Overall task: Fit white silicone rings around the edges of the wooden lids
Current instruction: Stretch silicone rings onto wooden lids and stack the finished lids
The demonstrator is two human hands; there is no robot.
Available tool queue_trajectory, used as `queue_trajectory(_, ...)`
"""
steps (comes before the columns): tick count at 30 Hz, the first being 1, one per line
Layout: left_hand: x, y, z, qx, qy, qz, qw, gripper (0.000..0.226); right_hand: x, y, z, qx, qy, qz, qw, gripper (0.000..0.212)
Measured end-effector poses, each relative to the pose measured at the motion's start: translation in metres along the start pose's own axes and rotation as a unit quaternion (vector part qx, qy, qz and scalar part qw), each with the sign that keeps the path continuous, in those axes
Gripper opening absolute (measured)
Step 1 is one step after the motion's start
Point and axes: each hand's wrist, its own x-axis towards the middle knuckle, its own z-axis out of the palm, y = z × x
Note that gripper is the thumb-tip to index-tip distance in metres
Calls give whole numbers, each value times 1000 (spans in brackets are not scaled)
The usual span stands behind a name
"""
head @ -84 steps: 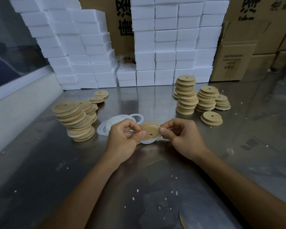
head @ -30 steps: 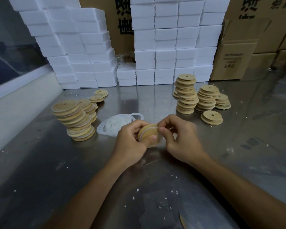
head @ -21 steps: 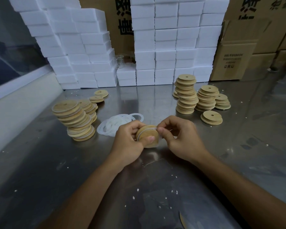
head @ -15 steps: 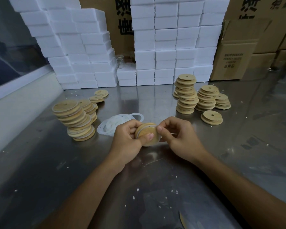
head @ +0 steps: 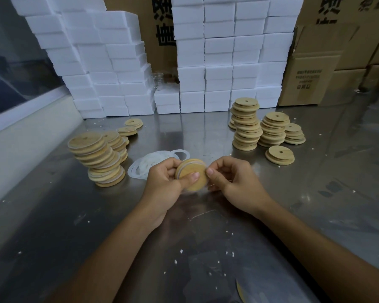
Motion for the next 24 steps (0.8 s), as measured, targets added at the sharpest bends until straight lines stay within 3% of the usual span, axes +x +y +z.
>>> queue_trajectory(11, -2, 1, 4, 14, 3, 29, 999, 21, -1, 0, -1, 21, 14, -17, 1000, 14)
queue_trajectory(17, 0, 6, 0, -103, -5, -2, 995, 51, -2, -1, 2, 38, -7, -17, 999, 10)
queue_trajectory(21, -2, 4, 0, 51, 17, 71, 996, 23, 0, 3, 1, 4, 20, -37, 999, 10)
queue_trajectory(24, -2, 1, 0, 128, 45, 157, 978, 30, 0, 4, 0, -30, 31, -57, 997, 12)
